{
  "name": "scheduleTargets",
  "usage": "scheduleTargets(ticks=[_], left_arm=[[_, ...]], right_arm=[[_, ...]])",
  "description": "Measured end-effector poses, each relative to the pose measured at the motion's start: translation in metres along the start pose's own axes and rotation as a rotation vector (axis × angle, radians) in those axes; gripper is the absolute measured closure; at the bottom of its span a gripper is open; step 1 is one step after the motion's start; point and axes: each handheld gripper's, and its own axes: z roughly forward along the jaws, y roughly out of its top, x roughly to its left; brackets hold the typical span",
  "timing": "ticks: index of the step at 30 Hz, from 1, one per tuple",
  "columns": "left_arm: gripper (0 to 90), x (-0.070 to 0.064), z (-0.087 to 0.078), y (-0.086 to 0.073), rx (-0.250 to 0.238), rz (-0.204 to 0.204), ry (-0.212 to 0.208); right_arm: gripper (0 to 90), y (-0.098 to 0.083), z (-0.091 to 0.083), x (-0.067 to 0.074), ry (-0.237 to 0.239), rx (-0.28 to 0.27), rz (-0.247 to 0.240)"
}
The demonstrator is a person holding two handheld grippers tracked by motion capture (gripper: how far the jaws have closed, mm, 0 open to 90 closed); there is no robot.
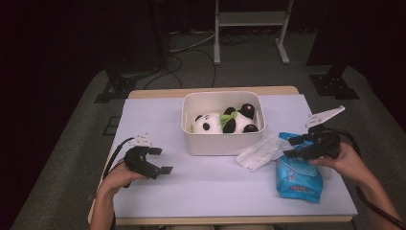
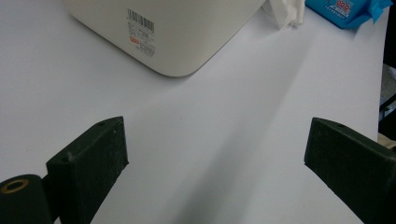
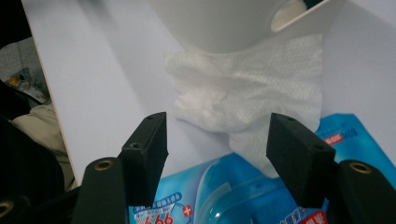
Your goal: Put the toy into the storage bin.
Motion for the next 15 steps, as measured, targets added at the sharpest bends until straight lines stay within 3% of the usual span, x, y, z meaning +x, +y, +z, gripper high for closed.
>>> scheduleTargets(ticks=[15], left_arm=[[5.1,0.000,0.002,-0.002,0.013,-0.004,-0.003]], right_arm=[[35.3,-0.034,-0.002,0.005,-0.002,-0.023,0.043]])
